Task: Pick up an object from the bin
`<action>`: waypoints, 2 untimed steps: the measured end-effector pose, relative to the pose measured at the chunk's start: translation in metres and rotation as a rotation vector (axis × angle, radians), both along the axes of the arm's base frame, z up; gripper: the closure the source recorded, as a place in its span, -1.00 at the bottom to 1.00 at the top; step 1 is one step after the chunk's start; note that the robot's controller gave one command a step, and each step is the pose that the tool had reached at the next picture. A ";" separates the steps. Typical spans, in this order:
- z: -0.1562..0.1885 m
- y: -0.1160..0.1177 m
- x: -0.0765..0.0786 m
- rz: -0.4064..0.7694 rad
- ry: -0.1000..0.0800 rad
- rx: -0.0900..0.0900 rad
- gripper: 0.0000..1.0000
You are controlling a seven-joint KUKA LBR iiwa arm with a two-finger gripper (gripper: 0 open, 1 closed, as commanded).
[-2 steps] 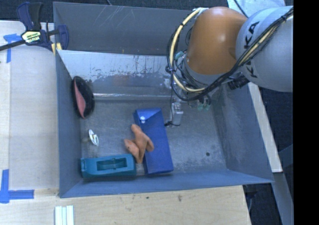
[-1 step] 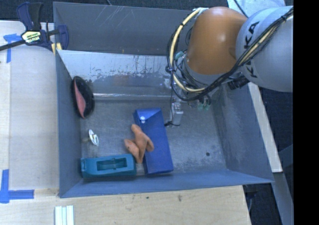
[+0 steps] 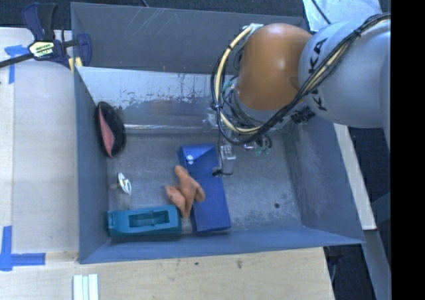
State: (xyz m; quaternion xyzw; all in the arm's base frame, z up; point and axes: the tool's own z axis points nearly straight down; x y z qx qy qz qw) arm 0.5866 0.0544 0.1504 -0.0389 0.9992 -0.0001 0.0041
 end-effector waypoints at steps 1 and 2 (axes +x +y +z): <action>-0.054 0.010 -0.027 0.141 0.002 0.000 -1.00; -0.070 0.024 0.010 0.104 -0.006 0.001 1.00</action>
Offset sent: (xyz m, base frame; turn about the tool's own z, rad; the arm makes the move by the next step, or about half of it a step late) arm 0.0043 0.0244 -0.0790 -0.1051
